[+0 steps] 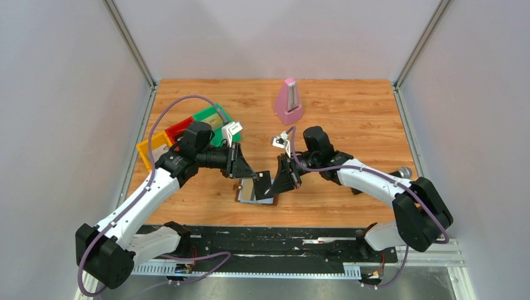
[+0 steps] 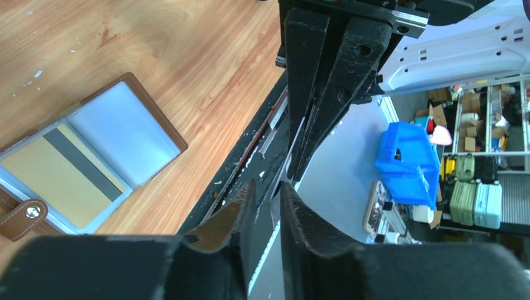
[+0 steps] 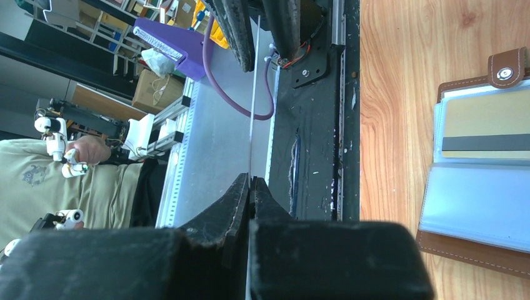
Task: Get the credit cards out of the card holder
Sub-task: Place the credit card in the storage box, then remove the credit card from the card holder.
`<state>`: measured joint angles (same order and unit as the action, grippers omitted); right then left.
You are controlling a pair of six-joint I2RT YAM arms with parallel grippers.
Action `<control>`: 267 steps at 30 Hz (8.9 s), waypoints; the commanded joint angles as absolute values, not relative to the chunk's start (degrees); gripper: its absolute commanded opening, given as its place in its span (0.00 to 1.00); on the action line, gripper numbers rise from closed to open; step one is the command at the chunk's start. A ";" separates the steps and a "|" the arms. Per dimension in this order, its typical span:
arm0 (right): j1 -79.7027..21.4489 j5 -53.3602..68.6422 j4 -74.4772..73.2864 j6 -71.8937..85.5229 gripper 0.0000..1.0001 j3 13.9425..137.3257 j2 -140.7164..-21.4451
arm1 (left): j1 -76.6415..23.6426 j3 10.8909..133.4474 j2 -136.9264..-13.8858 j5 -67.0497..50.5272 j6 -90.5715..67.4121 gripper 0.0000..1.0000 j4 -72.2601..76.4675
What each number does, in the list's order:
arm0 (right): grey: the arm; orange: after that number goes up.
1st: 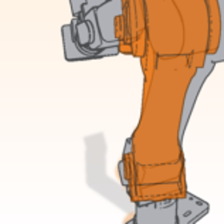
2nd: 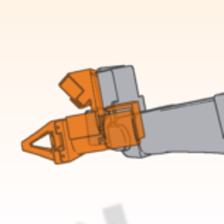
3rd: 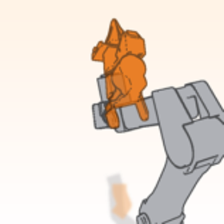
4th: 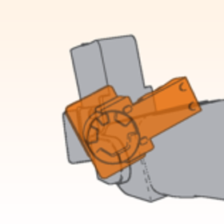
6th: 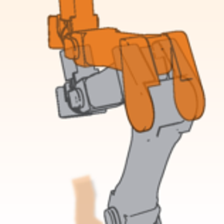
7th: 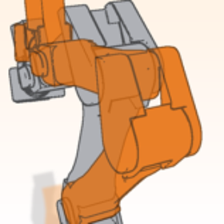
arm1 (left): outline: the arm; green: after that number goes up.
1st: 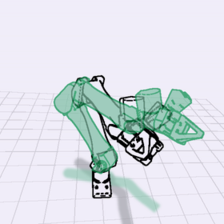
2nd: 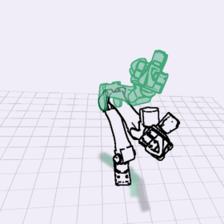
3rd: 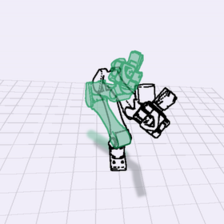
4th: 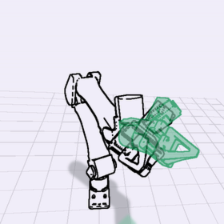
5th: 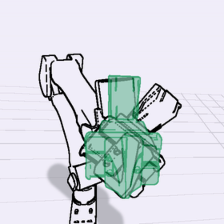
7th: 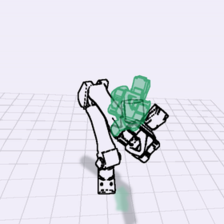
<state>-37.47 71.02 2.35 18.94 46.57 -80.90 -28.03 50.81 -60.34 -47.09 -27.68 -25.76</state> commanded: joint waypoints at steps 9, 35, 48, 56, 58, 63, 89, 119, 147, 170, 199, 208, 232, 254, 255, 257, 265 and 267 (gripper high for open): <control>-37.88 66.23 3.08 19.08 0.36 48.55 -80.17 | -26.16 52.49 -61.86 -48.53 -28.01 0.00 -22.77; -37.88 34.69 -2.88 24.20 1.00 45.87 -61.79 | 3.87 28.84 -47.75 -0.43 -65.63 0.00 10.48; -37.83 35.52 -4.99 23.29 1.00 48.02 -64.34 | 4.04 23.13 -53.31 19.90 -75.47 0.00 22.74; -37.81 35.32 -7.53 22.69 1.00 49.75 -65.33 | 4.00 24.01 -61.18 22.46 -81.64 0.00 22.46; -37.82 35.33 -7.92 22.52 1.00 49.81 -65.23 | 4.04 24.45 -62.65 23.00 -82.62 0.00 21.86; -37.81 36.27 -8.33 22.20 1.00 50.16 -64.88 | 4.13 25.29 -65.98 22.25 -84.49 0.00 22.65; -37.86 36.30 -8.83 21.97 1.00 51.11 -64.15 | 4.13 32.06 -80.03 20.95 -83.79 0.00 26.65; -37.79 36.40 -8.96 21.36 1.00 52.19 -65.61 | 4.13 36.03 -85.50 22.76 -77.66 0.16 24.85; -37.79 35.75 -8.96 21.02 1.00 52.17 -64.25 | 4.13 37.96 -84.87 22.25 -76.37 0.33 18.77; -37.79 35.47 -8.96 19.56 1.00 52.16 -63.99 | 4.13 40.34 -86.27 21.19 -76.83 0.39 15.36; -37.79 34.63 -8.98 20.26 1.00 52.20 -64.07 | 4.17 43.50 -85.03 22.72 -76.64 0.64 7.51; -37.79 34.54 -8.96 20.48 1.00 52.29 -64.45 | 4.15 46.00 -84.20 24.18 -77.65 0.74 1.54; -37.79 28.61 -9.43 24.04 1.00 52.29 -67.00 | 4.09 56.67 -79.54 19.56 -65.74 0.73 -14.54; -43.41 27.63 -5.04 46.06 0.46 51.78 -86.48 | -6.83 42.76 -67.53 -26.27 -32.24 0.59 -21.08; -43.87 26.94 -4.74 46.69 0.43 51.99 -87.34 | -7.18 41.12 -67.05 -27.64 -32.47 0.58 -20.56; -44.41 25.67 -4.07 47.88 0.38 52.18 -88.65 | -7.73 39.07 -66.75 -29.80 -32.70 0.57 -19.09; -45.53 23.52 -1.74 51.28 0.30 54.13 -94.04 | -11.57 37.02 -69.00 -30.56 -30.67 0.55 -19.55; -45.55 23.05 -1.51 51.49 0.30 54.67 -95.02 | -12.82 35.99 -69.29 -30.53 -31.56 0.54 -17.50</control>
<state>-45.10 25.17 -5.15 49.10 51.55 -93.43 -10.90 37.39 -68.75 -28.91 -32.38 -20.64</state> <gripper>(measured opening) 0.299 0.548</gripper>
